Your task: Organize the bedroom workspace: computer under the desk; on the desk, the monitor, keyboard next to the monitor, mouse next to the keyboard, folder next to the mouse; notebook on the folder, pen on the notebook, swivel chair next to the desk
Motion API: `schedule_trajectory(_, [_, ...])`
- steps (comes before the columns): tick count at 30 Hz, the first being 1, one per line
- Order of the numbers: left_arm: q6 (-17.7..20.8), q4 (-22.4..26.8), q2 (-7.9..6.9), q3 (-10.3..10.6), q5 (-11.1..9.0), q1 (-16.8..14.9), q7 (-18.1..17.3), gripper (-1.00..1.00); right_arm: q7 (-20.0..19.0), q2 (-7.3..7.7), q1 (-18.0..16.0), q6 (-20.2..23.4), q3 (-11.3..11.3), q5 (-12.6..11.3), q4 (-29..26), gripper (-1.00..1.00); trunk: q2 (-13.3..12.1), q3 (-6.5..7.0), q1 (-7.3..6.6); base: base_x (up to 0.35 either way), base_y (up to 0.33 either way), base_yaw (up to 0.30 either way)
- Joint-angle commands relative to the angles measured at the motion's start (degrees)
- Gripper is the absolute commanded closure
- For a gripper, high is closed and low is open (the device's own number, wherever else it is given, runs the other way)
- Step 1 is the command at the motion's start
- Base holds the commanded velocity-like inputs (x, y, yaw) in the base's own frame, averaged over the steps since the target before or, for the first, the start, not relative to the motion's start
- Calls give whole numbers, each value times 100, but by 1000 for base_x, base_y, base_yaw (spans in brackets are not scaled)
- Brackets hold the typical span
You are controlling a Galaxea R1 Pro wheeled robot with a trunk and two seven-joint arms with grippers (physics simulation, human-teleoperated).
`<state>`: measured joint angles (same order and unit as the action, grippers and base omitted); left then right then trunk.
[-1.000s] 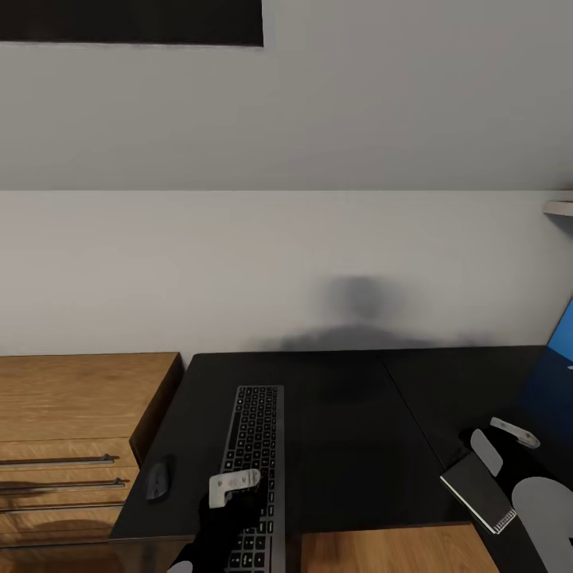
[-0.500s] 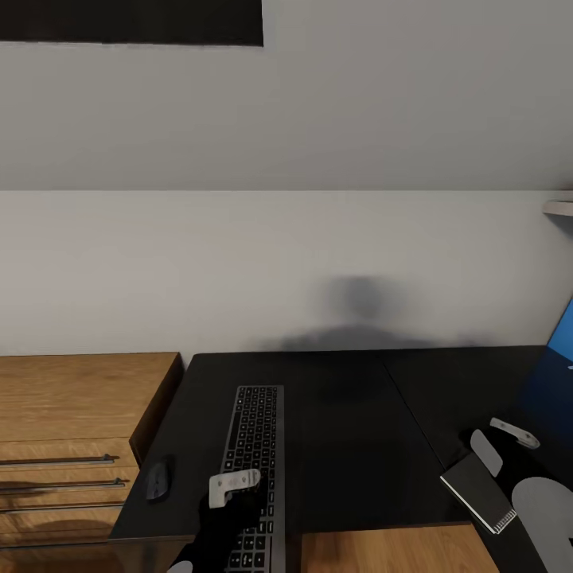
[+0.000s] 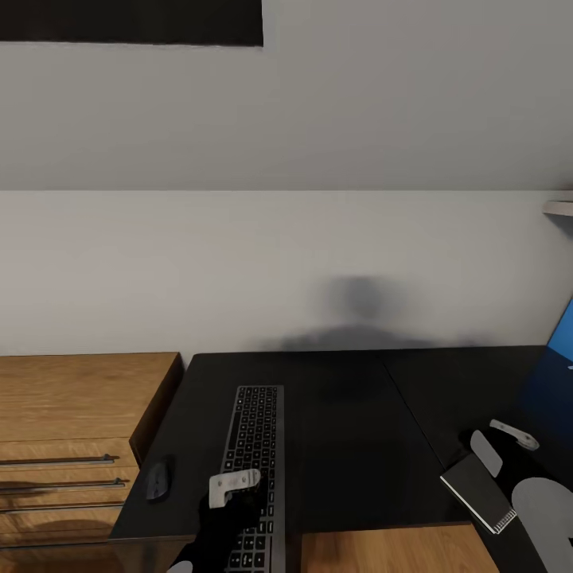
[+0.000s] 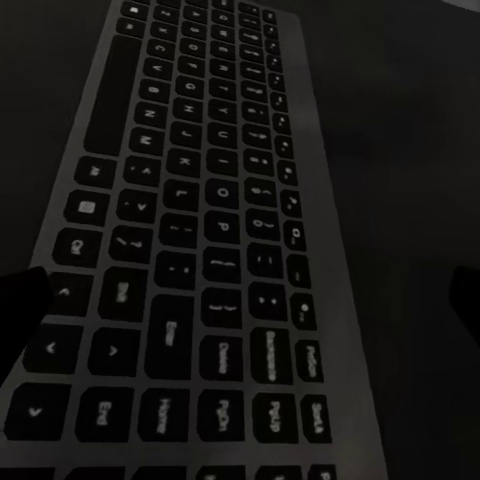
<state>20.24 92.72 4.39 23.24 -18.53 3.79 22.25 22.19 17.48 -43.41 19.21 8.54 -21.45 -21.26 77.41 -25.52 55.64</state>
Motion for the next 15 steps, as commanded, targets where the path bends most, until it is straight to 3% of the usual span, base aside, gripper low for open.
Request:
schedule_trajectory(1, [14,10,0,5,-55,-1,42,-100,31,1,-1,31,-1,-53,-12,-100,3,-5,0,0,0,0])
schedule_trajectory(15, [15,10,0,5,-55,-1,42,-100,31,-12,-1,209,-2,-46,-10,-100,3,-5,0,0,0,0])
